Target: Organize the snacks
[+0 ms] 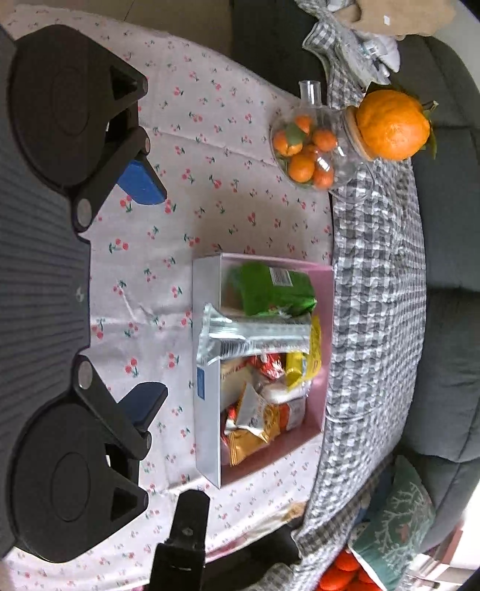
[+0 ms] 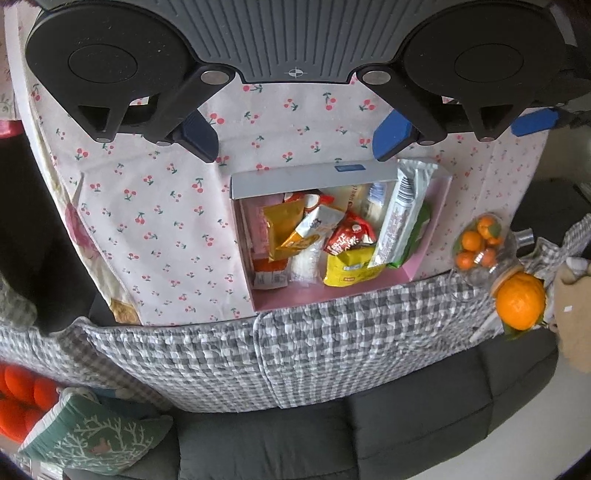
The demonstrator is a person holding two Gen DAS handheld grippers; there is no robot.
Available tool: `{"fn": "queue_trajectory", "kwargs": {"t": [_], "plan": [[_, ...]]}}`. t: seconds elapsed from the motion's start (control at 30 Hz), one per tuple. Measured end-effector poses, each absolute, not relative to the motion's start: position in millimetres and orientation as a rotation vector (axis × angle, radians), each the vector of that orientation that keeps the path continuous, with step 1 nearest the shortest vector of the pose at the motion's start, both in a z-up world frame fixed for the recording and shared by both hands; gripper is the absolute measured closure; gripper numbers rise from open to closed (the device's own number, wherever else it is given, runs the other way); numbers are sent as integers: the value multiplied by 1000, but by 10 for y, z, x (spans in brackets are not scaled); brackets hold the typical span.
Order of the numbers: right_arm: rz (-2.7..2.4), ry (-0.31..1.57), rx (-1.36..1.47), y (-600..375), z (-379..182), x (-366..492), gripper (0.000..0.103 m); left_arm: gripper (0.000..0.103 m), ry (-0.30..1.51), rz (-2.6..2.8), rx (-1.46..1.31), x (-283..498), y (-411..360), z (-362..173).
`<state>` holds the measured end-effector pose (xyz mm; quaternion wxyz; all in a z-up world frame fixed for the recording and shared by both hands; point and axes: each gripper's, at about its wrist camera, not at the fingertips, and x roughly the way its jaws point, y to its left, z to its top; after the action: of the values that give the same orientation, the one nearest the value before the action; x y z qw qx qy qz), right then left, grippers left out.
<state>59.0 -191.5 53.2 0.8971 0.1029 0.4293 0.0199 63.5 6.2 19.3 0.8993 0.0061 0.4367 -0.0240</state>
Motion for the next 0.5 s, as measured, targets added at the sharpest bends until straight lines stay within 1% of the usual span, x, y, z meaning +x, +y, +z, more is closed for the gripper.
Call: {"fn": "queue_trajectory", "kwargs": {"t": [0.5], "plan": [[42,911,193,-1818,461,594,10,1,901,-38,19,595,89,207]]}}
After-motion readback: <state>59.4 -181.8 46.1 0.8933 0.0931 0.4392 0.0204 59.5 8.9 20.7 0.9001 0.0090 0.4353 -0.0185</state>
